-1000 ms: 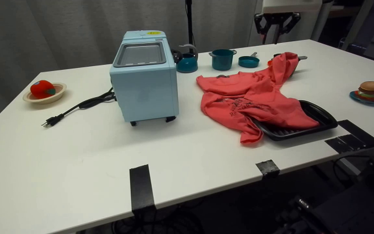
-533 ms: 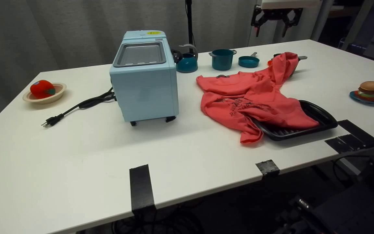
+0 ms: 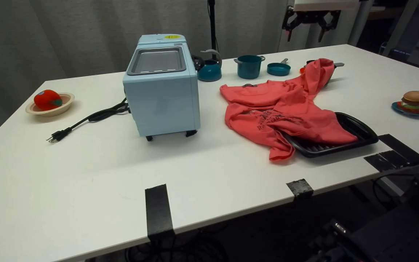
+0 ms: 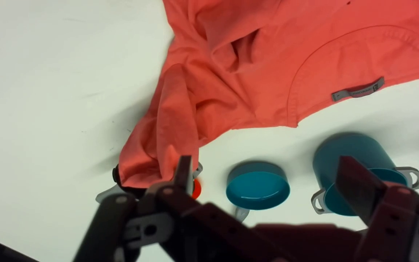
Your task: Fold the sweatshirt sleeves
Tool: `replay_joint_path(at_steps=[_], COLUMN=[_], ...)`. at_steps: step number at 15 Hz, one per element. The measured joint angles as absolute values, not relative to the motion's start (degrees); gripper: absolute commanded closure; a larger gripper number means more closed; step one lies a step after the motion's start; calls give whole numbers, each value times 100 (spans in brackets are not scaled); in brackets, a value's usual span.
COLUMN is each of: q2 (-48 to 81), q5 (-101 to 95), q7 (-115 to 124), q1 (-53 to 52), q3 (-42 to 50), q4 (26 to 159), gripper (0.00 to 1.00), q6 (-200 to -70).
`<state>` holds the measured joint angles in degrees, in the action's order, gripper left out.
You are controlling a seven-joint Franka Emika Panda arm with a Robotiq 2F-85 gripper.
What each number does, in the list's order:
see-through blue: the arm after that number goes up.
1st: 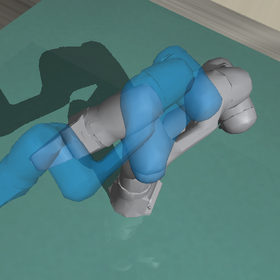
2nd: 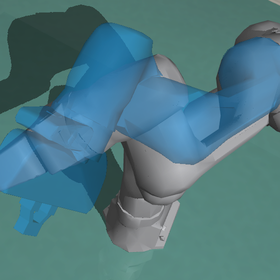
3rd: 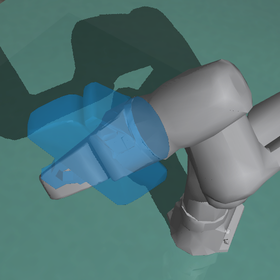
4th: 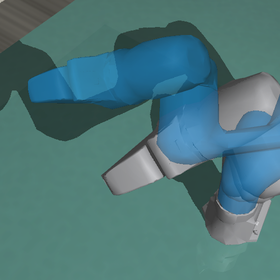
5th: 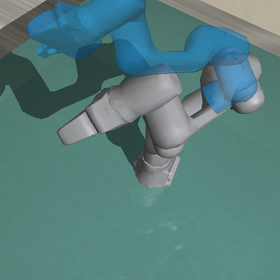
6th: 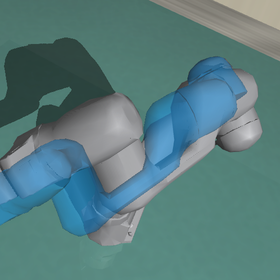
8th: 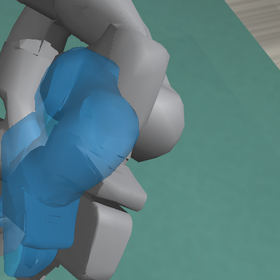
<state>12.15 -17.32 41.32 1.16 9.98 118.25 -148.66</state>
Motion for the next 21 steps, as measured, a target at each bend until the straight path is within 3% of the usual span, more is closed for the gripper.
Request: replay_joint_path(at_steps=[7, 21], q2=[1430, 3243], q5=[-1724, -1557], q7=[4202, 4787], q1=[119, 98], q3=[1059, 1585], q4=[11690, 10619], gripper=[0, 0], q6=[-14861, -14784])
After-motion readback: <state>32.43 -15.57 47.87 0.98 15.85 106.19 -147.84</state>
